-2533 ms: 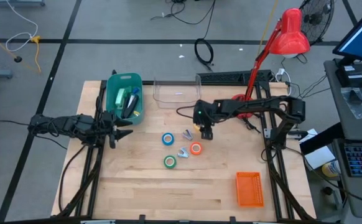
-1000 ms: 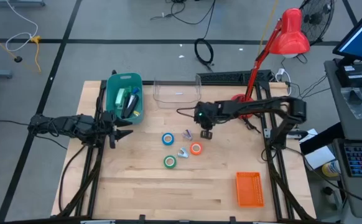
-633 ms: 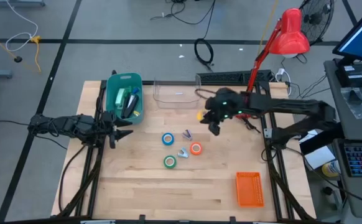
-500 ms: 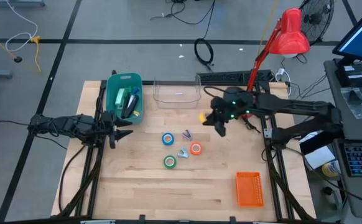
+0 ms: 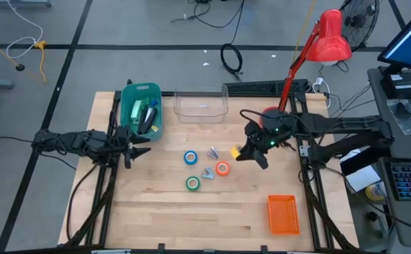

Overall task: Pick and place Stapler, Stapler remover, tape
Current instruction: Put the yellow tape into the transparent bin

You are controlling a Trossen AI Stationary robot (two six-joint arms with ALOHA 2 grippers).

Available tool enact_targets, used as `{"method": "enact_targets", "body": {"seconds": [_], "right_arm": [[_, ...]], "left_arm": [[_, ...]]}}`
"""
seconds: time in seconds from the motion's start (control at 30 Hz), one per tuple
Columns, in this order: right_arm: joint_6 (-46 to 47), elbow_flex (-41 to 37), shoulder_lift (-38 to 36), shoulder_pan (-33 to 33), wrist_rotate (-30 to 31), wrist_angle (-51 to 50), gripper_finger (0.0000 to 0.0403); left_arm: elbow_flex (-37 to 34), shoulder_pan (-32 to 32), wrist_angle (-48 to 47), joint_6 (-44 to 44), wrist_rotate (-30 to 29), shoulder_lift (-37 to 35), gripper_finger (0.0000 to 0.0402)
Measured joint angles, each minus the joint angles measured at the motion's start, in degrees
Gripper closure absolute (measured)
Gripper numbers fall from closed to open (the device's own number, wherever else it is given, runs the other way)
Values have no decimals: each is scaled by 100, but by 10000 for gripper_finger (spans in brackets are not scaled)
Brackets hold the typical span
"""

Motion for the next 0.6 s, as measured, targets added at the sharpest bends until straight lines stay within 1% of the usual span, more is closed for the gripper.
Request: {"method": "enact_targets", "body": {"seconds": [0.2,0.3,0.47,0.6], "right_arm": [[89,0,30,129,3,95,369],[211,0,30,131,-11,143,369],[211,0,30,127,-140,196,369],[202,0,30,127,-134,236,369]], "left_arm": [[0,-2,0,-8,2,2,186],[0,-2,0,-10,2,0,186],[0,-1,-4,-15,2,0,186],[0,-2,-7,-28,2,2,186]]}}
